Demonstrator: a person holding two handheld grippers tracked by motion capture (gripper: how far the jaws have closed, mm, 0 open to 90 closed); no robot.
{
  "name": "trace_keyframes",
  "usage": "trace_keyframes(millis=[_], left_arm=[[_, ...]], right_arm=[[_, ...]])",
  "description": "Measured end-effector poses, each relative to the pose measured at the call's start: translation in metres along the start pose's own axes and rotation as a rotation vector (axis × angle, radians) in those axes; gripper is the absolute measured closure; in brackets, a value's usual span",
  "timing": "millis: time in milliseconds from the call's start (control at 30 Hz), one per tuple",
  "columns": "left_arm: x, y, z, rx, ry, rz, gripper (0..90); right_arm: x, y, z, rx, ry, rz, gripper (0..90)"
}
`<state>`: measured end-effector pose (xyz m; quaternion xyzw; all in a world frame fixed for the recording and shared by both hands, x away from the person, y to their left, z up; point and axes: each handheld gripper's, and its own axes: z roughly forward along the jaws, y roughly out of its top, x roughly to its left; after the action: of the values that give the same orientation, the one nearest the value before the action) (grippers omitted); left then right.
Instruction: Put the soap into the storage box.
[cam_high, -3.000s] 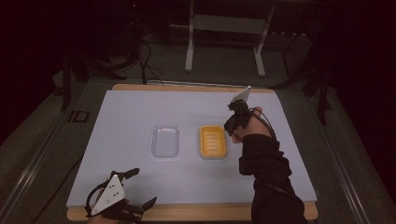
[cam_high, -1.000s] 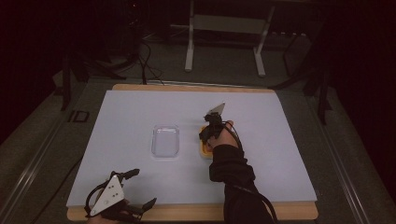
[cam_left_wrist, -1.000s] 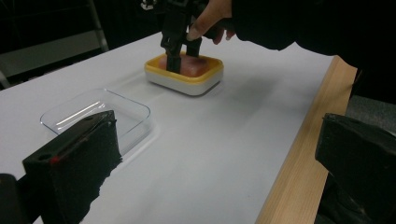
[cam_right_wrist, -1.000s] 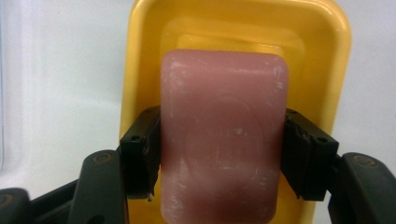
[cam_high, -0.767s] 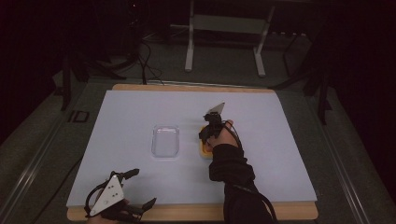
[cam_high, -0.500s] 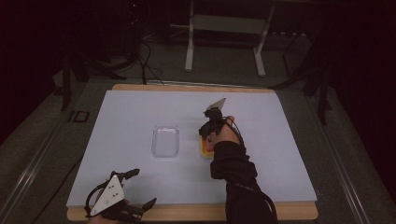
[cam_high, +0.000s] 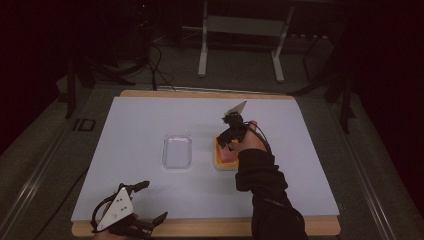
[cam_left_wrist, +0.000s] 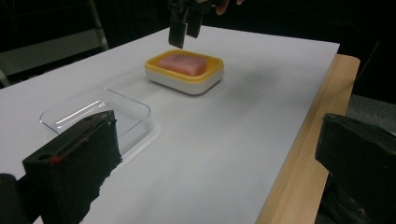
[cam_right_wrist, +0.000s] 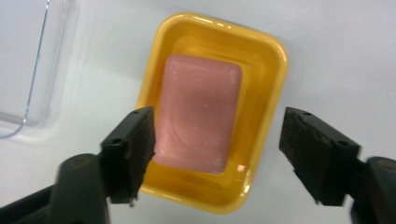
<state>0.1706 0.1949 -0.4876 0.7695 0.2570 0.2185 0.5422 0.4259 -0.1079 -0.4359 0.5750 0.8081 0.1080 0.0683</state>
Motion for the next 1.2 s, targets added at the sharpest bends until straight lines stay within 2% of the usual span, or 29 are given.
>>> trace_keyframes(millis=[33,67,133,167,200,400,567,667,967,1067,1133,1200], left_arm=[[0.0,0.0,0.0,-0.001,0.0,0.001,0.2],[0.0,0.0,0.0,0.0,0.001,0.0,0.2],[0.0,0.0,0.0,0.0,0.0,0.001,0.2],[0.0,0.0,0.0,0.001,0.001,0.001,0.2],[0.0,0.0,0.001,0.001,0.002,0.0,0.2],[0.0,0.0,0.001,0.005,0.003,0.0,0.2],[0.0,0.0,0.001,0.008,0.003,0.001,0.2],[0.0,0.0,0.001,0.007,0.001,0.0,0.2],[0.0,-0.001,0.002,0.011,0.003,0.001,0.2],[0.0,-0.001,0.001,0.011,0.003,0.002,0.2],[0.0,-0.001,0.002,0.012,0.003,0.0,0.2],[0.0,-0.001,0.002,0.012,0.003,0.001,0.2]], right_arm=[[-0.002,-0.002,-0.001,0.002,0.007,0.002,25.9],[-0.005,-0.003,-0.001,0.0,0.013,0.002,21.4],[-0.008,-0.007,-0.001,-0.021,0.015,-0.017,17.7],[-0.011,-0.009,-0.001,-0.011,0.043,-0.039,12.7],[-0.012,-0.012,0.0,-0.01,0.064,-0.061,11.5],[-0.024,-0.023,0.006,-0.002,0.089,-0.096,14.0],[-0.033,-0.034,0.005,-0.024,0.087,-0.131,14.9],[-0.038,-0.041,0.004,-0.027,0.093,-0.171,15.7],[-0.058,-0.062,0.0,-0.067,0.1,-0.207,15.9],[-0.069,-0.074,-0.002,-0.106,0.1,-0.222,15.9],[-0.075,-0.079,-0.006,-0.152,0.086,-0.235,16.1],[-0.081,-0.085,-0.01,-0.199,0.095,-0.235,16.0]])
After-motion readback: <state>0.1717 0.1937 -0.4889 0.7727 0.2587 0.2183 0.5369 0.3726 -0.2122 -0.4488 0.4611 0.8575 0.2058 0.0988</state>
